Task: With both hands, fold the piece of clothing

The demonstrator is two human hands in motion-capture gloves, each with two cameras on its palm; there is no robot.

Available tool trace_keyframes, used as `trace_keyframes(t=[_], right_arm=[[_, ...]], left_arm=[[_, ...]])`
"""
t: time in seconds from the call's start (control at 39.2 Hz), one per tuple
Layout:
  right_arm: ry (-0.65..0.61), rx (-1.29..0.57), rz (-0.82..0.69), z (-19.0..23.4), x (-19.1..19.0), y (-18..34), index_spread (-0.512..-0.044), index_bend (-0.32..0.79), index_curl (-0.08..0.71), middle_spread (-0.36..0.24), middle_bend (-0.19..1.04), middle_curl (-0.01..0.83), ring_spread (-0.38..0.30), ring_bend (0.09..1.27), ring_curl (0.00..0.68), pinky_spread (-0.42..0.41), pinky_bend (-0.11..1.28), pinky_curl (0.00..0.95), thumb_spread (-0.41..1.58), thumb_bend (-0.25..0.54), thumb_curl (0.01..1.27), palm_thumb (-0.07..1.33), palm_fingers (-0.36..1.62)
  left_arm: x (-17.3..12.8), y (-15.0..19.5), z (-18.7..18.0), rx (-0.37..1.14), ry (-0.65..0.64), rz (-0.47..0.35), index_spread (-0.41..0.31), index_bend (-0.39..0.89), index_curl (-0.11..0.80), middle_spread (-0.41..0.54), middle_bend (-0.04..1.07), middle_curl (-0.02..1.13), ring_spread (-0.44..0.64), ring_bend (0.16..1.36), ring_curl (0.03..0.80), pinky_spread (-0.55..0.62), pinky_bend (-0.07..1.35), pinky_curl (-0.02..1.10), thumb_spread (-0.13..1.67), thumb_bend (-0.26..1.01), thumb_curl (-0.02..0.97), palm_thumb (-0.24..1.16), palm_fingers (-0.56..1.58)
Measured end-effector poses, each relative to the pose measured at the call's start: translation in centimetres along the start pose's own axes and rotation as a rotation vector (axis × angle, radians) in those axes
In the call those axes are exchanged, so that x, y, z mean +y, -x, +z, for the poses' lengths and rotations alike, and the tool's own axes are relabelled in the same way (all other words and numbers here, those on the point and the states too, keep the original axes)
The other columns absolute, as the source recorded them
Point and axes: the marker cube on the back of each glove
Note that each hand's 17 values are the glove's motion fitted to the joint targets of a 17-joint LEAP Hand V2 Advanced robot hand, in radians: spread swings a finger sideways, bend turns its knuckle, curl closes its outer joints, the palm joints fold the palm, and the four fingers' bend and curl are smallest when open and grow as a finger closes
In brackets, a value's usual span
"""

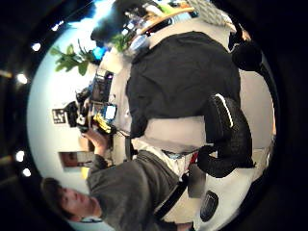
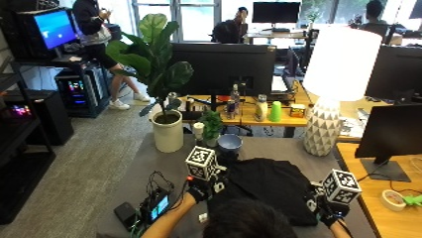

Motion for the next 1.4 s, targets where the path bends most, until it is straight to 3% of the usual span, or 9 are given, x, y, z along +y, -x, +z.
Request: trace_keyframes(t=[0.08,0.2,0.48,0.66,0.89,1.07,1.12,1.28,1.4], right_arm=[[-0.001,-0.001,0.001,-0.1,-0.3,-0.1,-0.128,0.27,0.135,-0.02,0.34,0.138,-0.02,0.36,0.137,0.056,0.27,0.106,0.53,0.428,0.12,0.61,0.87],[-0.005,-0.003,0.003,-0.1,-1.0,-0.5,-0.167,0.24,0.222,-0.026,0.34,0.2,-0.026,0.36,0.215,0.074,0.25,0.176,0.8,0.457,0.17,0.65,0.84],[0.119,-0.001,-0.016,0.5,-1.7,-0.8,-0.199,0.18,0.294,-0.031,0.3,0.273,-0.031,0.32,0.265,0.09,0.21,0.23,1.1,0.438,0.22,0.68,0.84],[0.302,0.05,-0.051,4.8,-1.8,-1.8,-0.226,0.12,0.301,-0.03,0.24,0.297,-0.033,0.34,0.3,0.093,0.23,0.267,1.16,0.4,0.25,0.69,0.79],[0.475,0.155,-0.014,13.3,-2.2,-3.9,-0.302,0.09,0.266,-0.04,0.15,0.303,-0.021,0.34,0.332,0.114,0.38,0.335,1.13,0.336,0.29,0.74,0.55],[0.458,0.192,0.027,17.3,-3.9,-5.5,-0.329,0.12,0.256,-0.042,0.16,0.303,-0.008,0.34,0.332,0.137,0.44,0.353,1.08,0.305,0.33,0.82,0.51],[0.42,0.186,0.035,17.9,-4.4,-5.6,-0.332,0.15,0.263,-0.043,0.15,0.302,-0.006,0.34,0.333,0.141,0.46,0.357,1.06,0.305,0.35,0.86,0.52],[0.295,0.177,0.05,18.3,-6.1,-5.6,-0.318,0.15,0.273,-0.075,0.21,0.326,-0.071,0.41,0.341,0.085,0.43,0.342,1.03,0.313,0.4,0.95,0.75],[0.261,0.207,0.036,18.1,-7.2,-5.0,-0.283,0.17,0.296,-0.106,0.23,0.356,-0.141,0.44,0.36,-0.066,0.45,0.349,0.91,0.255,0.43,0.98,1.03]], left_arm=[[-0.1,0.2,-0.1,-0.008,0.012,-0.013,-0.088,0.28,0.126,-0.01,0.18,0.1,-0.02,0.49,0.149,0.05,0.28,0.11,0.59,0.09,0.025,0.14,0.68],[0.4,0.4,-0.8,-0.01,0.028,-0.022,-0.115,0.28,0.192,-0.019,0.16,0.16,-0.03,0.51,0.223,0.07,0.27,0.18,0.86,0.08,0.048,0.15,0.66],[0.1,0.1,1.0,0.006,0.078,-0.008,-0.136,0.26,0.283,-0.027,0.15,0.21,-0.04,0.51,0.27,0.08,0.24,0.24,1.14,0.06,0.094,0.16,0.64],[1.2,-2.1,5.5,0.047,0.223,0.092,-0.138,0.23,0.32,-0.023,0.14,0.23,-0.05,0.5,0.287,0.08,0.23,0.26,1.19,0.02,0.115,0.14,0.63],[3.8,-5.1,18.6,0.004,0.524,0.216,-0.063,0.08,0.296,0.074,0.09,0.22,0.08,0.55,0.323,0.19,0.39,0.33,0.98,-0.05,0.151,0.01,0.38],[1.6,-3.9,24.3,-0.122,0.41,0.149,0.008,0.07,0.248,0.154,0.14,0.21,0.2,0.63,0.329,0.29,0.49,0.36,0.89,-0.01,0.2,0.05,0.25],[1.0,-3.9,24.1,-0.137,0.326,0.122,0.008,0.1,0.247,0.143,0.17,0.21,0.18,0.65,0.33,0.26,0.49,0.36,0.94,0.03,0.219,0.13,0.29],[-0.2,-3.8,22.8,-0.208,0.194,0.099,-0.085,0.09,0.231,-0.063,0.29,0.27,-0.06,0.62,0.306,-0.08,0.59,0.36,1.08,0.13,0.267,0.36,0.77],[-1.6,-3.6,22.2,-0.183,0.176,0.081,-0.16,0.2,0.275,-0.164,0.39,0.33,-0.2,0.58,0.322,-0.21,0.53,0.37,1.15,0.19,0.3,0.5,1.05]])
